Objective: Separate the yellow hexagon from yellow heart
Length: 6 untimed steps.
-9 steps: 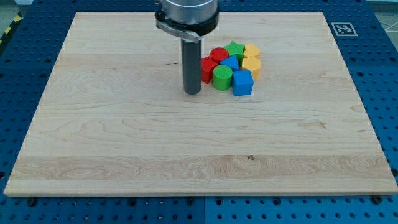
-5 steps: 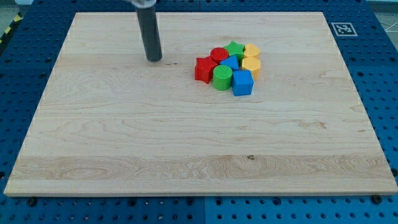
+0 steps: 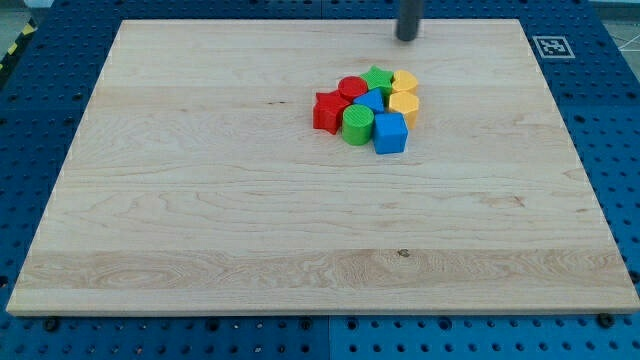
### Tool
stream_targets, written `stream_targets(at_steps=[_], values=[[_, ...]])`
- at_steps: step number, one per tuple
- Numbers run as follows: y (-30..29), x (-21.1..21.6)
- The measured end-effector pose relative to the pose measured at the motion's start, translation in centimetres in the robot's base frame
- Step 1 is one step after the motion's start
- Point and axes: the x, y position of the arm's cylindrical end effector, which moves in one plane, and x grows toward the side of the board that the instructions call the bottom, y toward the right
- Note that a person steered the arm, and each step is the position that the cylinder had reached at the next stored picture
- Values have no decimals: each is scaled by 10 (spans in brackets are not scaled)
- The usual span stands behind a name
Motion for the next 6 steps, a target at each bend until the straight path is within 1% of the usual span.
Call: stream_targets(at_steps=[1,3,4,5,6], values=[[31,31],[35,87],[31,114],[19,132],[-10,133]])
